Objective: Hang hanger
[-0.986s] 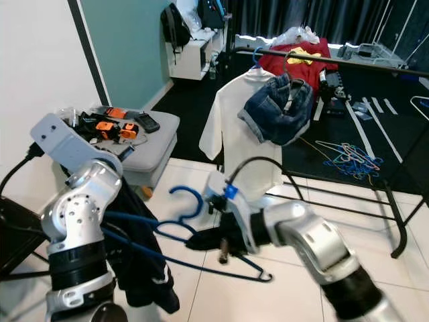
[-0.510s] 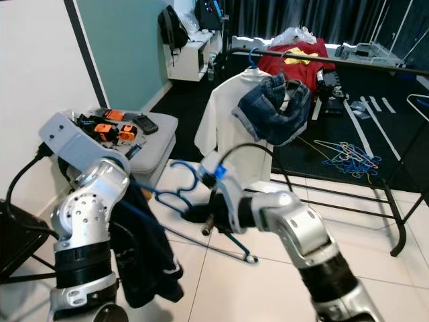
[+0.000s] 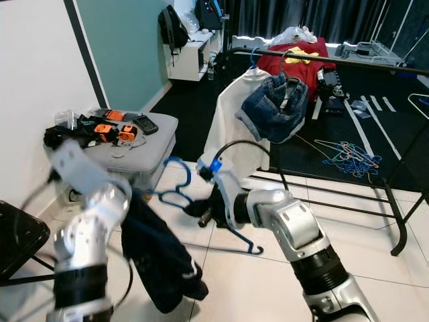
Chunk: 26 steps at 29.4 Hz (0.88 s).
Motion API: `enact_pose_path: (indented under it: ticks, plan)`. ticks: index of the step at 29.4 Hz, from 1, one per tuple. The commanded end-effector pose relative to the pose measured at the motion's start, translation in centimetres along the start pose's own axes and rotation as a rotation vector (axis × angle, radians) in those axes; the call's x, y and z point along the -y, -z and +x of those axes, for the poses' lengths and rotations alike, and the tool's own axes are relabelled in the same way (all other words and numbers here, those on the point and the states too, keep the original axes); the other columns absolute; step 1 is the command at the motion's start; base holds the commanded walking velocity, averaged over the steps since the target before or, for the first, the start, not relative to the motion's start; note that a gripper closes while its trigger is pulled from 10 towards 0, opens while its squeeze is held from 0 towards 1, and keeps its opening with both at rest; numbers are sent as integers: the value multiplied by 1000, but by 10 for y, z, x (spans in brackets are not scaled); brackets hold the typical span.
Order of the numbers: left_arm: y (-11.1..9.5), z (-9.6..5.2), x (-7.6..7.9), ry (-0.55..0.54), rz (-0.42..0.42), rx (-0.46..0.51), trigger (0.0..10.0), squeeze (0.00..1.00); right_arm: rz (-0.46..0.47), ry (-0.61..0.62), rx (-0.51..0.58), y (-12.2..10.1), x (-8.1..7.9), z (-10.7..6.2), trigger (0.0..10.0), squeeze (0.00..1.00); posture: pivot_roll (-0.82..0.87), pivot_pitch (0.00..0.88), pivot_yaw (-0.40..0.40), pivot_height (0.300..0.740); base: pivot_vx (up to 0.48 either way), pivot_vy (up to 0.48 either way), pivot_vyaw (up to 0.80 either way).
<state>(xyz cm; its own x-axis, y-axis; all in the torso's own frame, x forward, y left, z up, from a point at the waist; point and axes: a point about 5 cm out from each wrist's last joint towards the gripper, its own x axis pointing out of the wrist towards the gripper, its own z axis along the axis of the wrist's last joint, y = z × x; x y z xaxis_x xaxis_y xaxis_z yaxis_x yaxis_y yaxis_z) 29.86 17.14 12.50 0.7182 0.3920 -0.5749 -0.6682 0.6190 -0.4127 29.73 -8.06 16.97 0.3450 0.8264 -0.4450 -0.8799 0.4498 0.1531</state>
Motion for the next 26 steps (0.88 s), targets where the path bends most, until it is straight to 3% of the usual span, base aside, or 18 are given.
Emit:
enact_pose_path:
  ticks: [1,26]
  plan:
    - [-22,-88,121,416,-250,-10,10000,0,-71,-25,100,-20,-4,-9,10000,0,-102,0,17,740,0,0,0]
    - [-22,-88,121,416,-250,-10,10000,0,-71,-25,100,-20,-4,-9,10000,0,-102,0,17,740,0,0,0]
